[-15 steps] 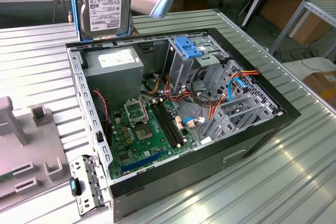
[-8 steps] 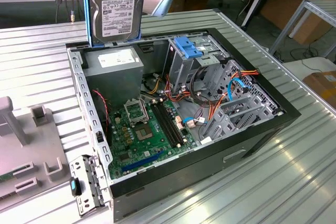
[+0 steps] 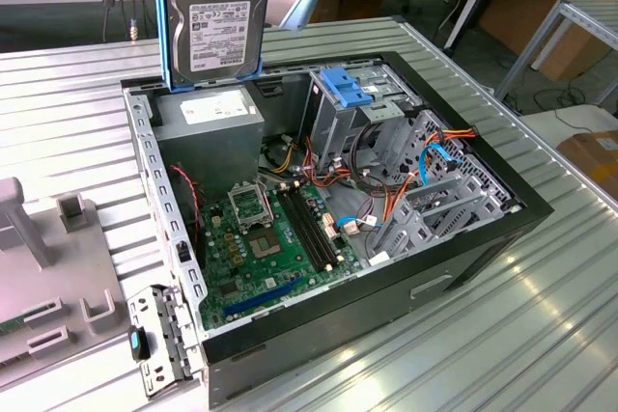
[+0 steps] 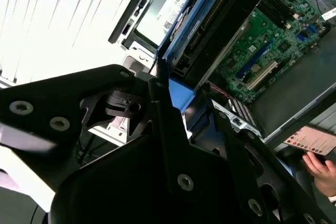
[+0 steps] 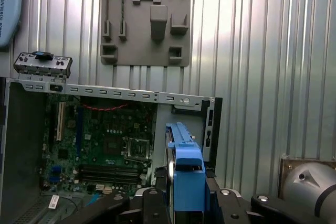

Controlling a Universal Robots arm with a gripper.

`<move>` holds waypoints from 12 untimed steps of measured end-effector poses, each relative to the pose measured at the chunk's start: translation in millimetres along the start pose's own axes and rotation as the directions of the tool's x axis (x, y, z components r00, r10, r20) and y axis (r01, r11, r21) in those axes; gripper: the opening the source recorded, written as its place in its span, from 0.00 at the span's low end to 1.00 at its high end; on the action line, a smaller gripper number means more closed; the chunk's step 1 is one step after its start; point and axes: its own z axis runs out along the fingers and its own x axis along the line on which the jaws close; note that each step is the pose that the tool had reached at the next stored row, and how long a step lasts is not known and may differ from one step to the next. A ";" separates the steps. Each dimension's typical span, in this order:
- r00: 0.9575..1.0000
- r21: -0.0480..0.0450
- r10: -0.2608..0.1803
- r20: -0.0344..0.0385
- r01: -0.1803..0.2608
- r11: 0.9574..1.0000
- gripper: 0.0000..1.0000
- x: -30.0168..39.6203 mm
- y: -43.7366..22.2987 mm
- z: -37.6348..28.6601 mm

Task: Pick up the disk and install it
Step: 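Pick up the disk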

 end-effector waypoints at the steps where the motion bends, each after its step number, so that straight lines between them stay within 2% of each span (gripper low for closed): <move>1: 1.000 0.000 0.000 0.000 0.000 1.000 0.36 0.1 0.0 0.0; 12: 1.000 0.000 0.000 0.000 0.000 1.000 0.36 1.3 0.1 -0.1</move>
